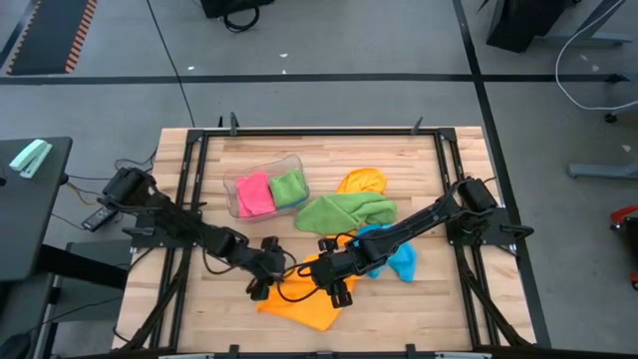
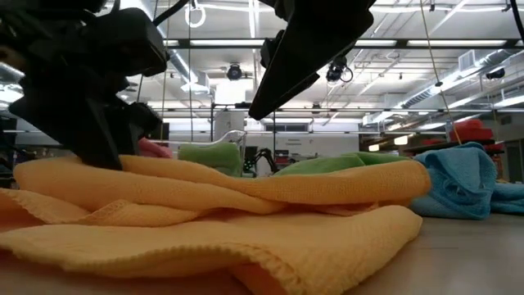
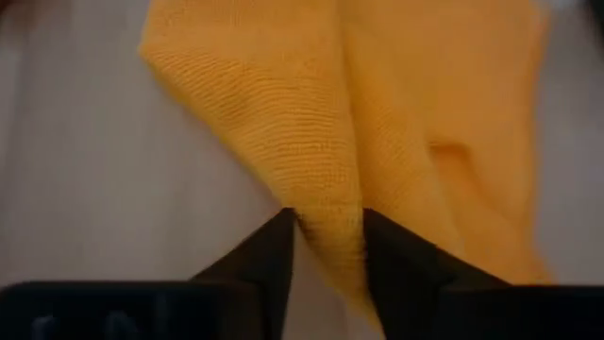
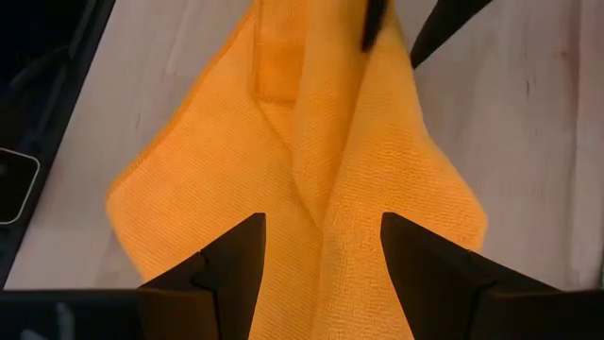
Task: Fold microfiber towels
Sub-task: Fold the bottom yellow microfiber towel
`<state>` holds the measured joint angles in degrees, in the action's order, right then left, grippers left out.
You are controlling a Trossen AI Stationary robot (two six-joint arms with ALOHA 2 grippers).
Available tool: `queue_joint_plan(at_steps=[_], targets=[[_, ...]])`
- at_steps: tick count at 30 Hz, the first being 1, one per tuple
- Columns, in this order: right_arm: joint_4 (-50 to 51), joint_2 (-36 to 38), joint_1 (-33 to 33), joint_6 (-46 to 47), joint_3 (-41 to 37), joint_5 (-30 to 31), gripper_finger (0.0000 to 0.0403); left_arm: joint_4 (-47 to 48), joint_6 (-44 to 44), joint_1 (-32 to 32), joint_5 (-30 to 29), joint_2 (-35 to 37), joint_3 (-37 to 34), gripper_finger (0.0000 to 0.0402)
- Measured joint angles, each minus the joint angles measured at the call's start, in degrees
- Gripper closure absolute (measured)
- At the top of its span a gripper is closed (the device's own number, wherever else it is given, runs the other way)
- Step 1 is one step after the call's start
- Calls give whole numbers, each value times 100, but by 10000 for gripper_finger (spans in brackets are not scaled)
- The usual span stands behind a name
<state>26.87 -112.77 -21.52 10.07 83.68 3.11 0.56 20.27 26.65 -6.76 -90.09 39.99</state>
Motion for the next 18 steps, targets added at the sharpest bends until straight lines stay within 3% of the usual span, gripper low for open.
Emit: queue_joint_plan(at_steps=[5, 8, 12, 18], targets=[[10, 0, -4, 22, 1, -3, 183, 1176, -565, 0, -145, 6, 594, 386], [184, 46, -4, 35, 2, -7, 183, 2034, -821, 4, -589, 94, 1040, 384], [327, 218, -4, 72, 21, 68, 183, 3352, -1196, 3, -1638, 92, 1615, 389], [860, 245, -2, 24, 17, 529, 183, 3691, -1857, -285, -2475, 88, 1879, 382]])
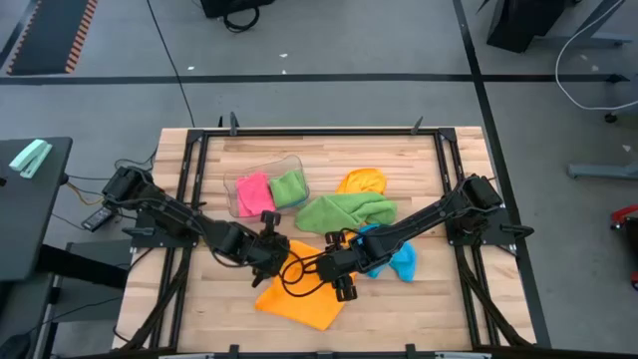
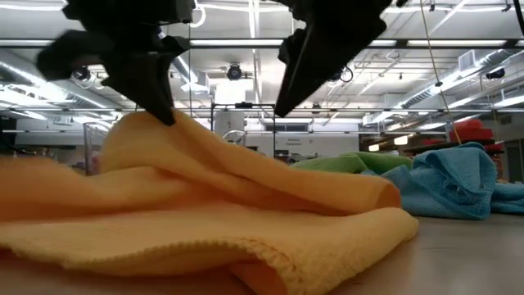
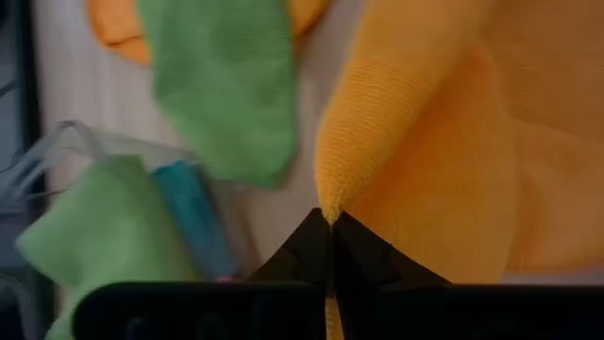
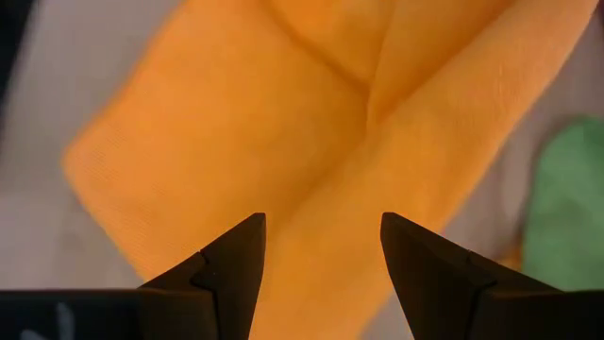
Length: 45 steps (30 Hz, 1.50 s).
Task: Fold microfiber towels
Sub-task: Fold the bottom yellow microfiber towel
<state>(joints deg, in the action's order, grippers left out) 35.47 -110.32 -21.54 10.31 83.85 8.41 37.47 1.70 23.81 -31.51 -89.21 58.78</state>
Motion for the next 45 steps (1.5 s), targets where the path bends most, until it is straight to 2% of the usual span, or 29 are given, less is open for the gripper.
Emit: queue_joint_plan(at_steps=[5, 10, 12, 15, 18, 27, 31, 39, 45], targets=[[420, 0, 2, -7, -2, 313, 183, 14, -520, -386, -287, 0, -24, 358], [772, 0, 3, -29, -4, 749, 183, -27, -995, -671, -487, -31, -22, 373], [865, 0, 4, -27, -7, 865, 183, -21, -961, -794, -325, -92, -22, 381], [855, 0, 4, -71, -9, 961, 183, 15, -855, -978, 378, -186, -24, 386], [856, 0, 4, -142, -9, 962, 183, 50, -774, -1057, 696, -338, -24, 374], [354, -25, 4, -322, -14, 956, 183, 92, -740, -963, 50, -397, -24, 273], [22, -26, -21, -411, -15, 924, 183, 177, -739, -881, 6, -252, -24, 242], [-674, -333, -186, -413, -15, 1009, 183, 275, -663, -517, 34, -103, -24, 230], [-850, -788, -324, -417, -17, 1587, 183, 335, -302, -337, 31, -111, -24, 230]])
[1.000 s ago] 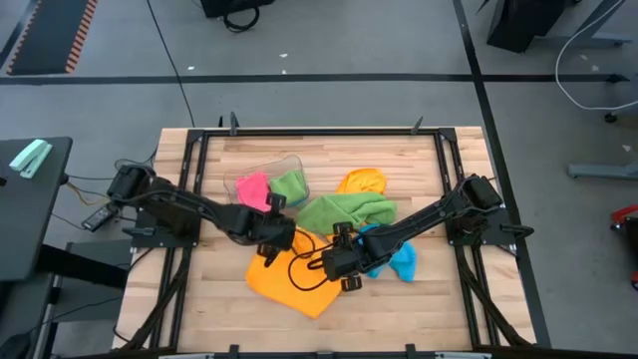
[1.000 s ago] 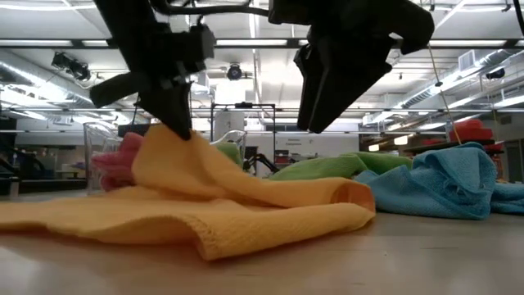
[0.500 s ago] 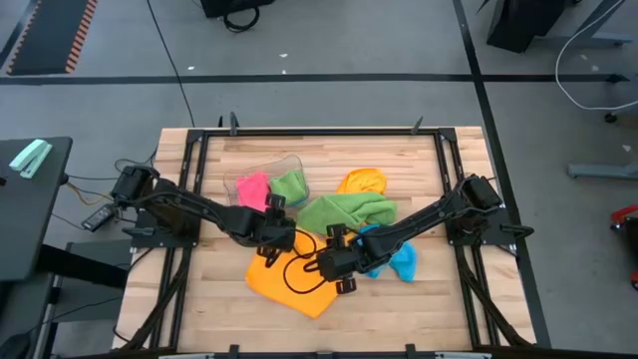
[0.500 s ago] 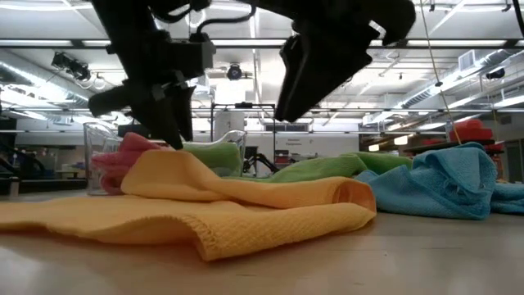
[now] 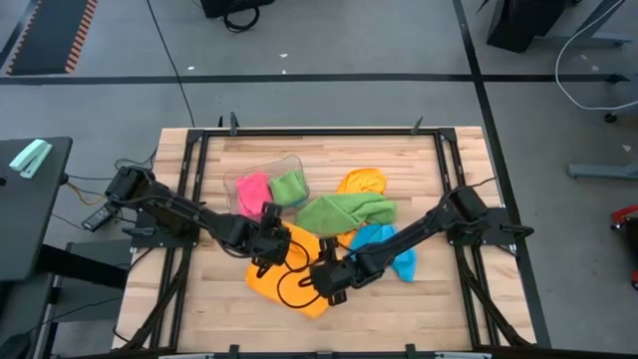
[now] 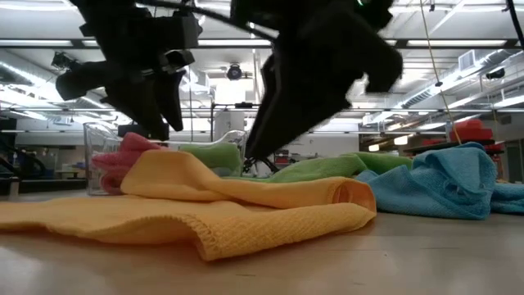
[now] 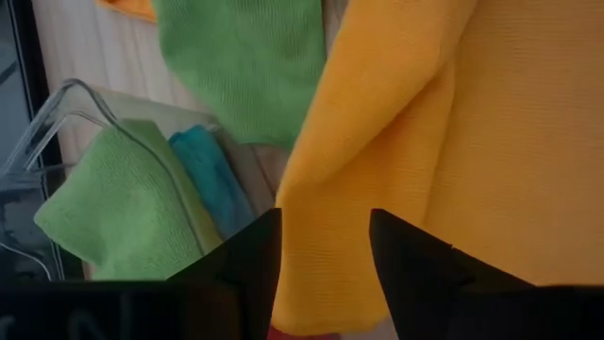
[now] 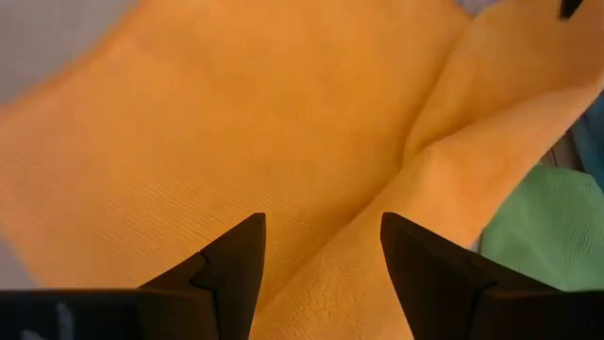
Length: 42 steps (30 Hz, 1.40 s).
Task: Fold microfiber towels
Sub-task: Fold the bottom yellow microfiber towel
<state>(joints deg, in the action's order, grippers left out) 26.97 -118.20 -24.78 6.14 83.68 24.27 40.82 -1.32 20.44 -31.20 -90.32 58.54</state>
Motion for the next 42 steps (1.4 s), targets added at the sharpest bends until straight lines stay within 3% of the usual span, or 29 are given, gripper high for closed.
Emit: queue_joint_plan(at_steps=[5, 12, 27, 38, 42], targets=[[63, -208, -60, 110, 0, 141, 188, 58, 67, 91, 0, 0, 0, 230], [543, -235, -50, 487, 0, 271, 224, 39, 67, 88, -48, 0, 0, 230], [-26, -233, -126, 745, -525, 301, 241, 30, 66, 90, -59, -1, 0, 230], [63, -208, -124, 736, -535, 332, 352, 30, 63, 90, -70, -2, 0, 230], [87, -142, -124, 738, -535, 305, 359, 30, 106, 90, -49, -2, 0, 230]])
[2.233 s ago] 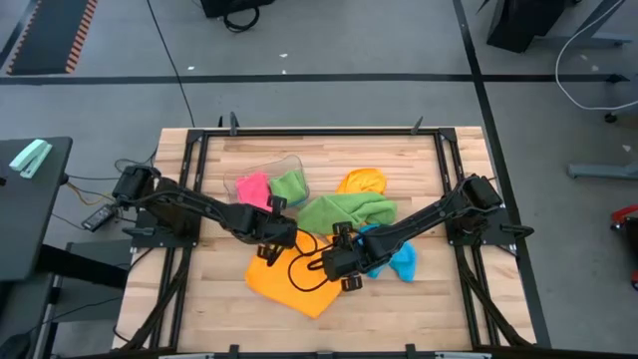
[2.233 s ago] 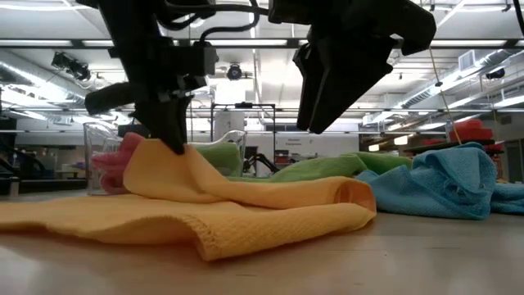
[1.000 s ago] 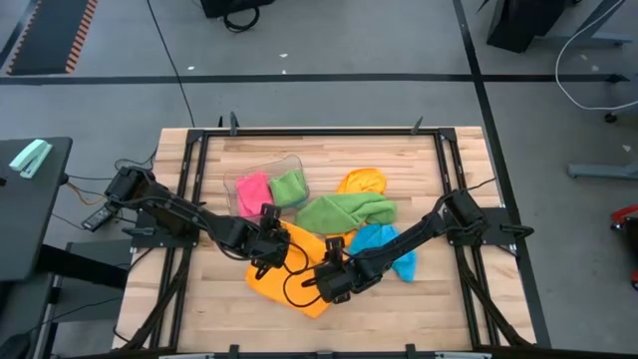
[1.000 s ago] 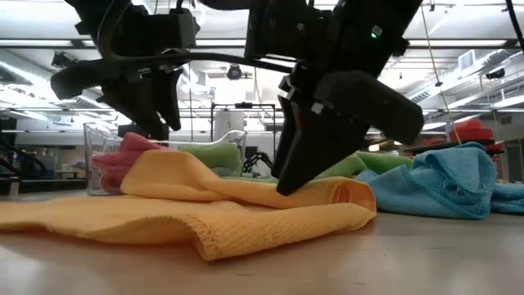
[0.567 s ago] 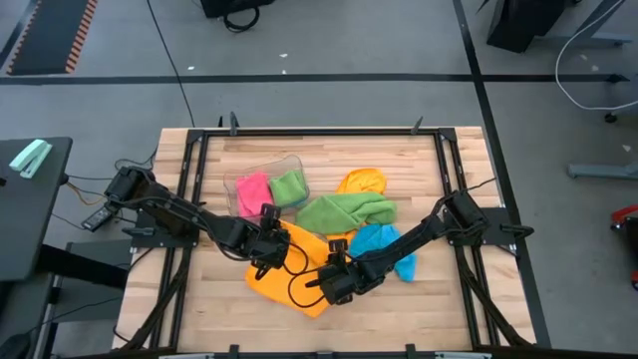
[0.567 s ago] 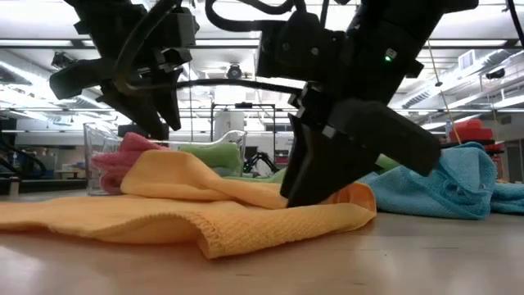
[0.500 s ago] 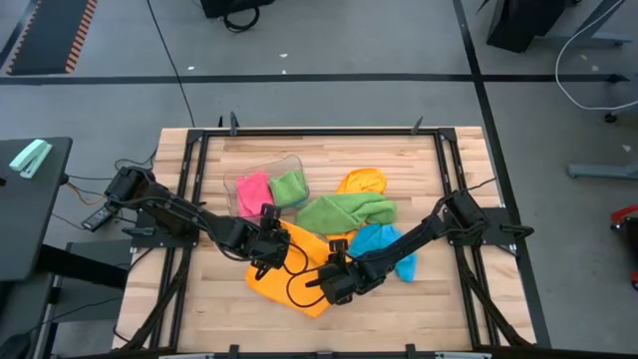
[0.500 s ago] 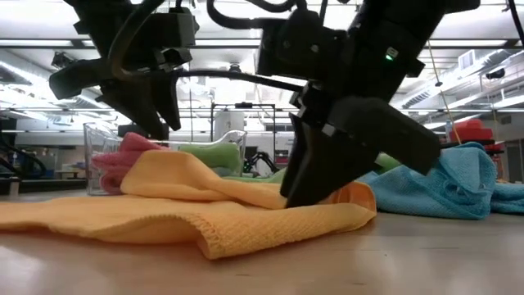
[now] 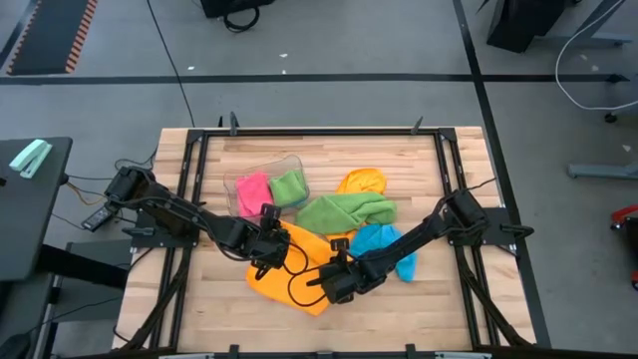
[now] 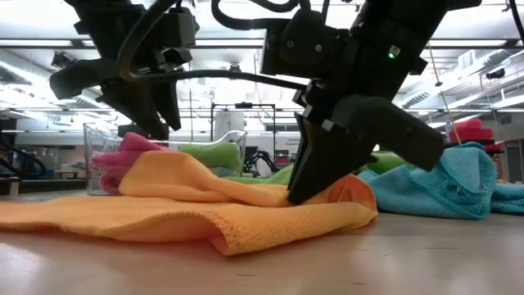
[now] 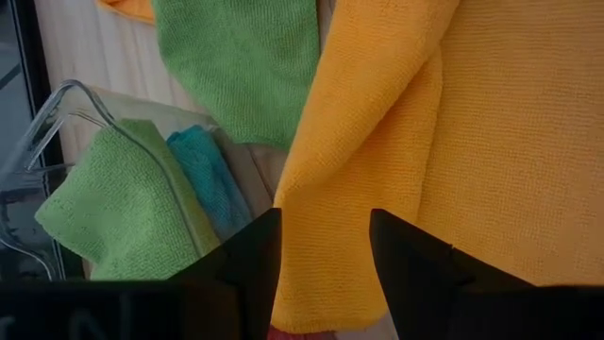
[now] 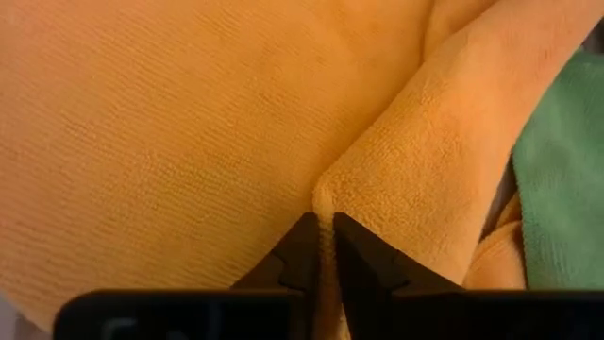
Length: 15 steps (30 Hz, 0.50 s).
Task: Fold microfiber towels
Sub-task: Fold the bottom yellow microfiber towel
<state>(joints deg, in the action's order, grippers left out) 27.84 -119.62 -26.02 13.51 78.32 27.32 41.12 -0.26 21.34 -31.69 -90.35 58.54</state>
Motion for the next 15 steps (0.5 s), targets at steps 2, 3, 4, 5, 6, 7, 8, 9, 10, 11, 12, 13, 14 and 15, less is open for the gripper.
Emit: queue_joint_plan(at_steps=[2, 3, 4, 5, 6, 7, 8, 9, 10, 11, 12, 13, 14, 15], targets=[[-3, 3, 0, -2, 0, -45, 359, -25, 91, 0, 280, 0, 0, 230], [23, 3, 0, -1, 0, -107, 359, -77, 98, -2, 545, 0, 0, 230], [52, 3, 0, 3, 0, -159, 359, -171, 111, 4, 798, -2, -2, 230], [76, 3, 4, 21, 0, -193, 359, -304, 116, 11, 1029, -21, -2, 230], [94, 3, 18, 50, 0, -207, 360, -439, 120, 20, 1232, -47, -2, 230], [112, 3, 32, 87, 1, -213, 359, -515, 128, 53, 1409, -61, -2, 230], [178, 25, 39, 137, 14, -215, 360, -541, 134, 88, 1508, -64, -4, 230], [264, 47, 45, 181, 34, -215, 360, -603, 139, 124, 1539, -81, -4, 230], [300, 65, 56, 242, 70, -211, 360, -683, 139, 158, 1540, -105, -2, 230], [332, 106, 73, 283, 97, -199, 360, -675, 139, 194, 1549, -116, -2, 230], [445, 140, 87, 301, 103, -174, 360, -640, 139, 223, 1546, -116, -6, 230], [529, 163, 100, 338, 105, -148, 360, -653, 139, 246, 1545, -116, -7, 230], [613, 199, 123, 367, 105, -123, 360, -676, 134, 264, 1544, -118, -4, 230], [724, 221, 156, 384, 105, -84, 360, -663, 119, 269, 1544, -125, -4, 230]])
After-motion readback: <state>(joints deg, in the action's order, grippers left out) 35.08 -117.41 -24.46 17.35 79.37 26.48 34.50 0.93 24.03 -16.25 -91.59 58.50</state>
